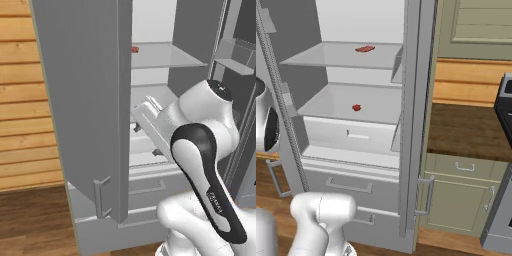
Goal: Take the strawberry from the fridge and place it on top of the pancake, located on the dining counter.
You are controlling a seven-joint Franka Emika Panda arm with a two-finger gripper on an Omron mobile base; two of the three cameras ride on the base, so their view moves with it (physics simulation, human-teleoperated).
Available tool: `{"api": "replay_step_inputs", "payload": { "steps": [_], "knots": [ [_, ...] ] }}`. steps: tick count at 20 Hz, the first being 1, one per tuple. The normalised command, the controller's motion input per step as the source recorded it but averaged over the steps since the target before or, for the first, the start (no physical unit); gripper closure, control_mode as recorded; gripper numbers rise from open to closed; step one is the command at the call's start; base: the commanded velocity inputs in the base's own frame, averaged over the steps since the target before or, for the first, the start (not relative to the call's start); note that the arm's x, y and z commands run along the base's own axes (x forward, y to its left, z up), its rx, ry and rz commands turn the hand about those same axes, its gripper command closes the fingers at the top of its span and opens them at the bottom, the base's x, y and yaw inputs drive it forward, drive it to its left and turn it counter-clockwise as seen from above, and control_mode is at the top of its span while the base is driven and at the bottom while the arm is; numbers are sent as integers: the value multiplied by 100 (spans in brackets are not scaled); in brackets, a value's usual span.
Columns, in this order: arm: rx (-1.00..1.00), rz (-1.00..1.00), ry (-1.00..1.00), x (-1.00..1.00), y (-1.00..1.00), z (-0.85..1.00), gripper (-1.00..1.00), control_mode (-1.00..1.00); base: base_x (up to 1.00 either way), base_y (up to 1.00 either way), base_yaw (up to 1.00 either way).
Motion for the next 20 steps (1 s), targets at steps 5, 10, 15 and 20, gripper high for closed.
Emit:
{"api": "replay_step_inputs", "payload": {
  "steps": [5,10,15,20],
  "knots": [
    [39,0,26,49,-43,13,-100,-100,0,0,0],
    [35,-3,20,92,-27,3,-100,-100,0,0,0],
    [7,-1,15,92,10,2,-100,-100,0,0,0],
    [0,4,0,49,77,-10,-100,-100,0,0,0]
  ]
}}
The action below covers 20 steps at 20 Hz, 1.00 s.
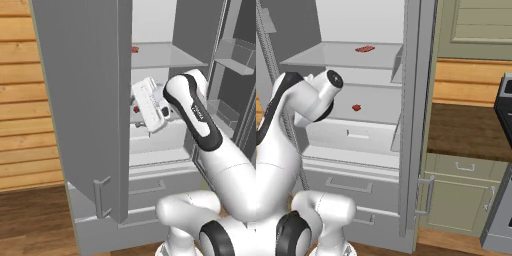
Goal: Take the strawberry from the fridge and place it on top of the pancake, located on the dining counter.
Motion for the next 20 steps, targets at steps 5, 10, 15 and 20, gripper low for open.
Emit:
{"api": "replay_step_inputs", "payload": {
  "steps": [5,10,15,20],
  "knots": [
    [0,6,0,11,41,-20,-100,-100,0,0,0],
    [0,7,0,-11,41,-16,-100,-100,0,0,0],
    [-1,3,0,-24,79,-5,-100,-100,0,0,0],
    [-2,0,0,-11,84,0,-100,-100,0,0,0]
  ]
}}
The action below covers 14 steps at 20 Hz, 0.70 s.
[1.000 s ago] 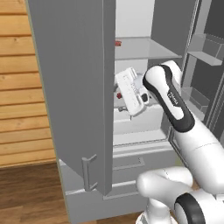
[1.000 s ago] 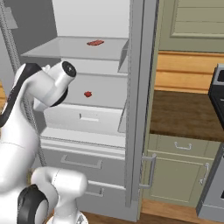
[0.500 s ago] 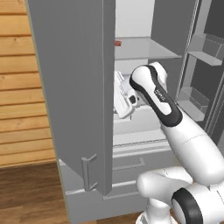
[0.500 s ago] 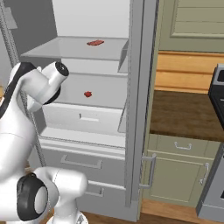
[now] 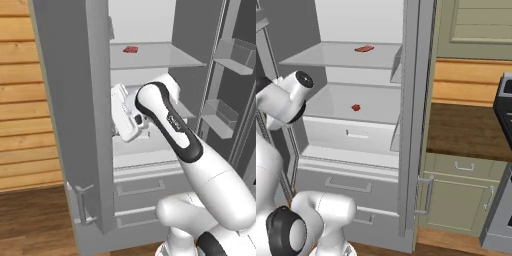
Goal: Take the strawberry from the fridge and place it on top of the pancake, located on the dining counter.
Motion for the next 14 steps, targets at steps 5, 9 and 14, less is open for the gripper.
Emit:
{"api": "replay_step_inputs", "payload": {
  "steps": [5,9,14],
  "knots": [
    [0,0,0,0,75,0,-100,-100,0,0,0],
    [0,0,0,0,70,0,-100,-100,0,0,0],
    [0,0,3,0,65,0,-100,-100,0,0,0]
  ]
}}
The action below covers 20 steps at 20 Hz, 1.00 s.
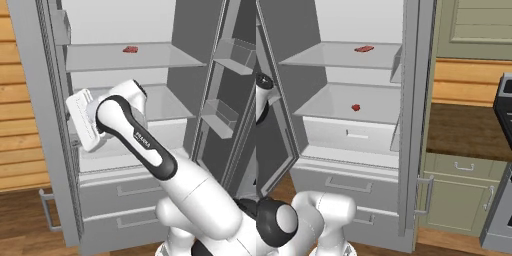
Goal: Take the strawberry from the fridge and place it on top of the pancake, located on the dining counter.
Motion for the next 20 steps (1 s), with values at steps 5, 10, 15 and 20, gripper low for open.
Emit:
{"api": "replay_step_inputs", "payload": {
  "steps": [5,10,15,20],
  "knots": [
    [0,0,4,0,53,0,-100,-100,0,0,0],
    [-1,-1,2,-1,16,5,-100,-100,0,0,0],
    [0,-4,0,-18,-33,29,-100,-100,0,0,0],
    [-5,0,4,0,-81,9,-100,-100,0,0,0]
  ]
}}
